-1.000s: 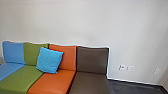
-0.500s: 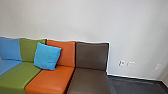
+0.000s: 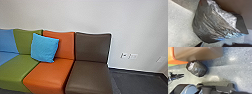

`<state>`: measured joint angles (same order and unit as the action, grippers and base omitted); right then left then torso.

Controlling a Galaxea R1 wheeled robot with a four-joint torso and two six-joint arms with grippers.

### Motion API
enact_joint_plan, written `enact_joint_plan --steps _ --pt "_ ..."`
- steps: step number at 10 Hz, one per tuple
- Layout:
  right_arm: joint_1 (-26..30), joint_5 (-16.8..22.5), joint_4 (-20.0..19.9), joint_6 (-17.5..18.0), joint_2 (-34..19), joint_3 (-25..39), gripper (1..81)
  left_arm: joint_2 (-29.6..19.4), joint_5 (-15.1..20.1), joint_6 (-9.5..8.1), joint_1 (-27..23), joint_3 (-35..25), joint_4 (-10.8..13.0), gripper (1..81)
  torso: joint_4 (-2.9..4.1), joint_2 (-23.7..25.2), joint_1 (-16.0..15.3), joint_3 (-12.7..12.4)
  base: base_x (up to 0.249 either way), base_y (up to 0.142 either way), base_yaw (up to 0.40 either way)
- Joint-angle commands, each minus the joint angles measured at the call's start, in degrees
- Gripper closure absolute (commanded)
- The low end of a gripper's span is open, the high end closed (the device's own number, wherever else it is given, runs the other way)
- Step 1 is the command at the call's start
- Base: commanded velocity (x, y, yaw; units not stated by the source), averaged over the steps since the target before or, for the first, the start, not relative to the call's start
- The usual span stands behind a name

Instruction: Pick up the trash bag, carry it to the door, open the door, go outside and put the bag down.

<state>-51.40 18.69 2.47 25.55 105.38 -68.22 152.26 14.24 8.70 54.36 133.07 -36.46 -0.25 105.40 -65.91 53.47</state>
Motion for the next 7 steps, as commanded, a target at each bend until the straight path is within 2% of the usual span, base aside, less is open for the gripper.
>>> enact_joint_plan --steps 1,5,6,7 --pt "4.6 2.8 -1.3 0.1 -3.1 1.6 1.0 -1.0 5.7 -0.18 -7.9 0.2 -1.2 1.0 0.00 5.5 -3.6 5.2 0.000 0.000 0.000" --pt "4.5 2.8 -1.3 0.1 -2.7 1.4 1.0 0.5 8.0 -0.18 -12.6 0.3 -1.1 1.0 0.00 13.8 -8.8 13.0 0.000 0.000 0.000" --pt "4.4 2.8 -1.3 0.1 -2.7 1.3 1.0 1.2 8.1 -0.27 -12.7 0.8 -0.9 1.0 0.00 15.6 -9.9 9.4 0.000 0.000 0.000" --pt "4.3 2.8 -1.3 0.1 -2.7 1.3 1.0 2.7 8.1 -0.18 -12.7 2.4 -0.6 1.0 0.00 17.8 -11.4 11.4 0.000 0.000 0.000"
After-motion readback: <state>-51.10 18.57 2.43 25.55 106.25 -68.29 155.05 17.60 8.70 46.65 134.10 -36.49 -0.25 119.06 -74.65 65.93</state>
